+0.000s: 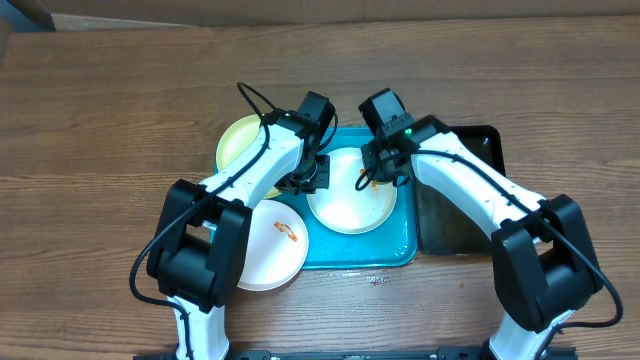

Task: Clean dirty plates on tray and stack at the side
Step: 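Scrub the white plate with the sponge while the left gripper holds it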

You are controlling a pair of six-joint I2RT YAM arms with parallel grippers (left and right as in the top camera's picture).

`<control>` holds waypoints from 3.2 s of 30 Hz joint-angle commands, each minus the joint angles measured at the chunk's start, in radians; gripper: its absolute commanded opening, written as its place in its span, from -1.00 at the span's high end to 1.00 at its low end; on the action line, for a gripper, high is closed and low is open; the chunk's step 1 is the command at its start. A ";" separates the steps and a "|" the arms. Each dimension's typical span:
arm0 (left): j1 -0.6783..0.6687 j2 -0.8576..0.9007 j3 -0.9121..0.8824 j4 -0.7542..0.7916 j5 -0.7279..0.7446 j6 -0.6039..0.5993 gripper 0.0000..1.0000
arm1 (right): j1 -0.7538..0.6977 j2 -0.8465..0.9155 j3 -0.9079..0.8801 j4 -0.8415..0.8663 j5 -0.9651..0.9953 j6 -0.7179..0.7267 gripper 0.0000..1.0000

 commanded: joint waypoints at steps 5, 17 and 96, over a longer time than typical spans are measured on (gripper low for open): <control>-0.005 -0.031 0.014 0.001 -0.002 0.018 0.92 | 0.005 -0.026 -0.098 0.113 0.017 -0.008 0.92; -0.005 -0.031 0.014 -0.004 0.001 0.018 0.92 | 0.002 0.003 -0.156 0.208 -0.044 -0.076 0.92; -0.005 -0.031 0.014 0.007 0.002 0.018 0.92 | 0.002 0.114 -0.078 0.114 -0.180 -0.121 0.92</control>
